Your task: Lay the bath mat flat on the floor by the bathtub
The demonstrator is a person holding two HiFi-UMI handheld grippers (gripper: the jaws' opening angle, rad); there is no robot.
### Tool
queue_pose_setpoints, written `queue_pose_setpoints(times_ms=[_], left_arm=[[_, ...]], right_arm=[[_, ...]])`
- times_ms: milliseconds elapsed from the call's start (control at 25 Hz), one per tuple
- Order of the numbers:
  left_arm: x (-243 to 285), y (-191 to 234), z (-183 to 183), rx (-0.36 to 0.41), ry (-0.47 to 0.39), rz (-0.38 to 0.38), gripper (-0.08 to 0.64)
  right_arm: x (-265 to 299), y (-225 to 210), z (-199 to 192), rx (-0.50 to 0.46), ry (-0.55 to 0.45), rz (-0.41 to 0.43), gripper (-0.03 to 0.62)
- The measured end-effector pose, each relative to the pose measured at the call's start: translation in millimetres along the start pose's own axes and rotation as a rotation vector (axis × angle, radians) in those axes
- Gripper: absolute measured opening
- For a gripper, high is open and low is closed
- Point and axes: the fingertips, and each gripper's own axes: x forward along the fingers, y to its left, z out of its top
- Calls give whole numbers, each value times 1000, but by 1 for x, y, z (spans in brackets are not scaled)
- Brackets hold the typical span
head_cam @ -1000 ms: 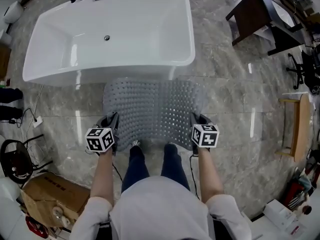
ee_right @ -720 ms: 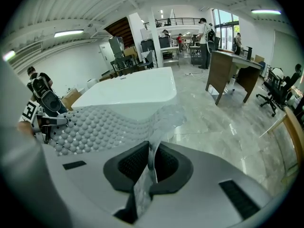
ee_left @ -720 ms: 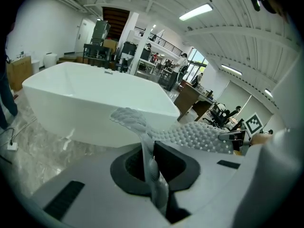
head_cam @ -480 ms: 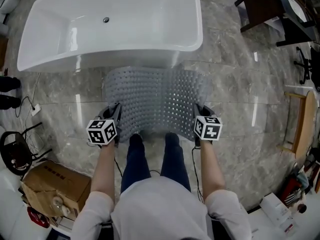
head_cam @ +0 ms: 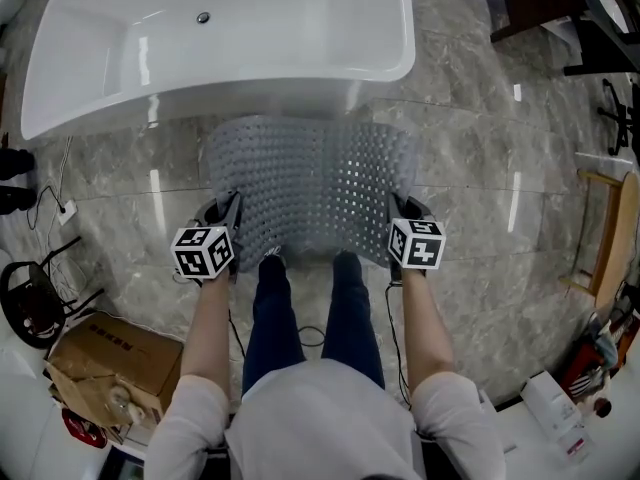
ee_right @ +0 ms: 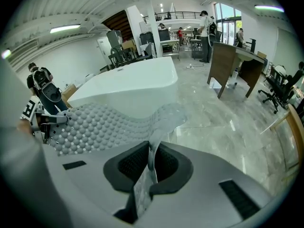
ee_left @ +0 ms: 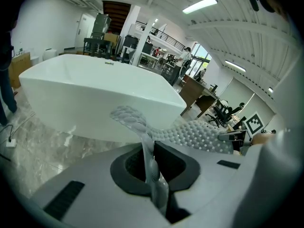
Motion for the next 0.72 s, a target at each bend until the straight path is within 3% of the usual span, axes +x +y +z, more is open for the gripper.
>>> queue_pose_setpoints(times_ms=[720], left_arm=[[91,29,-48,-11,76,6,44]], right_arm=[[98,-17,-40,-1,74,3,43]])
